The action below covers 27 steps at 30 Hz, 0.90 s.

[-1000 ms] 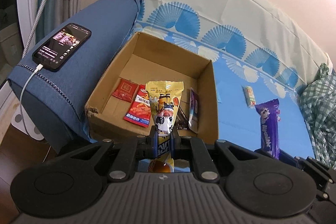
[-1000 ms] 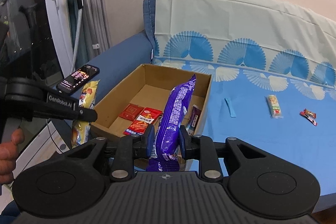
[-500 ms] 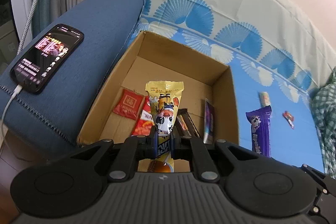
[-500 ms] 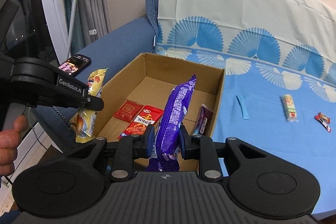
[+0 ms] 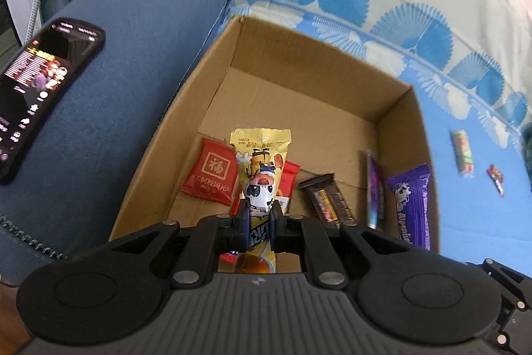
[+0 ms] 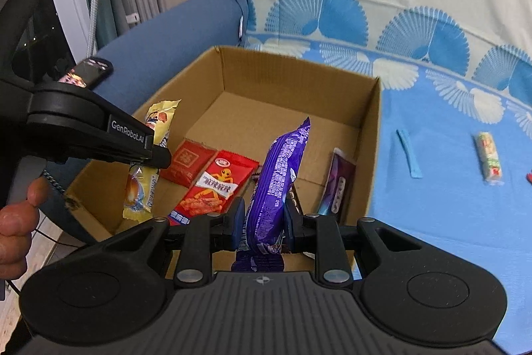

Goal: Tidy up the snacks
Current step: 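Carry both snacks over the box and open both tools to drop them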

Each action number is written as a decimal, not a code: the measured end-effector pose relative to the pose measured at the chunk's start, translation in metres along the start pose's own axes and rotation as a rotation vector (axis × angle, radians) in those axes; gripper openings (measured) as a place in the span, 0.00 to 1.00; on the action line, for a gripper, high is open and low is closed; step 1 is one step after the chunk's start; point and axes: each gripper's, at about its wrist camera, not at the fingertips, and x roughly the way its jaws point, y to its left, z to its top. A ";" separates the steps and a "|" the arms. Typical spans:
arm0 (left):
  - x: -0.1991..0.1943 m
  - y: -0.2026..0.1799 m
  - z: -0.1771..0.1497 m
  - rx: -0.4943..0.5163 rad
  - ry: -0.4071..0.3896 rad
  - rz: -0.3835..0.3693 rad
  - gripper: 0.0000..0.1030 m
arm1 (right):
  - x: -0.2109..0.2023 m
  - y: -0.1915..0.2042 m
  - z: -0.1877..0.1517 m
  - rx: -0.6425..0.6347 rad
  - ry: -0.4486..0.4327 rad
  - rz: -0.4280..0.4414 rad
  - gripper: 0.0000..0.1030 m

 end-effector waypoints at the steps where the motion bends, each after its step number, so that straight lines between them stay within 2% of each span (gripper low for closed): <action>1: 0.004 0.000 0.000 0.001 0.005 0.005 0.11 | 0.004 -0.001 0.000 0.003 0.007 0.001 0.25; 14: 0.046 0.001 -0.002 0.035 0.056 0.073 0.12 | 0.041 -0.006 -0.002 0.018 0.089 0.007 0.26; 15: 0.047 0.002 -0.001 0.034 0.059 0.081 0.15 | 0.042 -0.007 -0.001 0.031 0.092 0.013 0.26; 16: 0.048 0.003 0.000 0.030 0.061 0.084 0.31 | 0.041 -0.009 0.000 0.050 0.089 0.015 0.28; 17: 0.046 0.004 0.000 0.025 0.061 0.086 0.60 | 0.040 -0.011 0.001 0.065 0.086 0.015 0.38; 18: 0.043 0.005 0.000 0.016 0.047 0.088 0.76 | 0.038 -0.012 0.003 0.076 0.081 0.015 0.51; 19: 0.039 0.006 0.000 0.008 0.031 0.094 0.98 | 0.035 -0.013 0.004 0.083 0.070 0.013 0.57; 21: 0.025 0.008 -0.003 -0.002 -0.017 0.112 1.00 | 0.026 -0.012 0.004 0.081 0.052 -0.001 0.75; 24: 0.013 0.008 -0.010 0.032 -0.009 0.125 1.00 | 0.008 -0.009 0.000 0.064 0.045 -0.011 0.84; 27: -0.006 0.009 -0.026 0.038 -0.007 0.140 1.00 | -0.014 -0.005 -0.010 0.066 0.046 -0.009 0.89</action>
